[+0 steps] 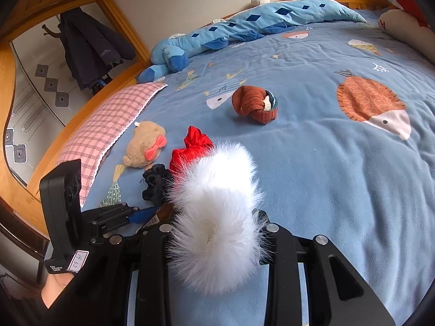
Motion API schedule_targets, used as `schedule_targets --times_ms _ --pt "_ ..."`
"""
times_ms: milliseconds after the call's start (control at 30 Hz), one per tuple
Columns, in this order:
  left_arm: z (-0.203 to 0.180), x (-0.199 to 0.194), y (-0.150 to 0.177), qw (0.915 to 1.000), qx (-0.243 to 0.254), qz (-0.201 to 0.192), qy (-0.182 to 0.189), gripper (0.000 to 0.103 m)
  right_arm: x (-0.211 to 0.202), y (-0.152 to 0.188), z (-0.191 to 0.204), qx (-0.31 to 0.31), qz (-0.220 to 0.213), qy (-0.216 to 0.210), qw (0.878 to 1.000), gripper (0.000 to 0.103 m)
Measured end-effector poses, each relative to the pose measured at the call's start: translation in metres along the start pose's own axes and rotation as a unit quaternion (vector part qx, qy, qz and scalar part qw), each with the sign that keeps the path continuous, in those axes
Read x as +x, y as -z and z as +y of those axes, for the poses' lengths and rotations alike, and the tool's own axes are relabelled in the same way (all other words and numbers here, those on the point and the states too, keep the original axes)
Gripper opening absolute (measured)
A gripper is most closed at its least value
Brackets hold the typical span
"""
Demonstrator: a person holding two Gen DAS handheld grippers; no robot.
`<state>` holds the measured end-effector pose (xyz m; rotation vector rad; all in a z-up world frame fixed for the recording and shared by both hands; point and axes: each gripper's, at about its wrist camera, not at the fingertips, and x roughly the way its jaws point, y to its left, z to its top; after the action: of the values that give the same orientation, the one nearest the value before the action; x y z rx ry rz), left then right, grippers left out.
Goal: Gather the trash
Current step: 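Grasp the amber perfume bottle with the left tool while the right tool grasps the white pompom, then carry the bottle and pompom over the bucket and open the right tool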
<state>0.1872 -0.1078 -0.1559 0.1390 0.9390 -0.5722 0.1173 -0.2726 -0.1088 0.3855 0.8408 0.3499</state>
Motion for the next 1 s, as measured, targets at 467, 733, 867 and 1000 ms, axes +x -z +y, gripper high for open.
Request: schedule_targets --times_ms 467,733,867,1000 --pt "-0.034 -0.044 0.003 0.9984 0.002 -0.036 0.043 0.032 -0.055 0.017 0.002 -0.002 -0.039 -0.007 0.999 0.029" --pt "-0.036 -0.007 0.019 1.0000 -0.002 -0.005 0.002 0.032 -0.067 0.034 -0.012 0.021 -0.036 0.002 0.999 0.029" --pt "-0.037 -0.004 0.015 1.0000 0.001 -0.008 -0.004 0.033 -0.067 0.034 -0.014 0.019 -0.034 0.005 0.999 0.029" --pt "-0.041 0.010 0.012 0.9998 0.011 0.011 -0.015 0.034 -0.064 0.032 -0.015 0.022 -0.036 0.000 0.999 0.029"
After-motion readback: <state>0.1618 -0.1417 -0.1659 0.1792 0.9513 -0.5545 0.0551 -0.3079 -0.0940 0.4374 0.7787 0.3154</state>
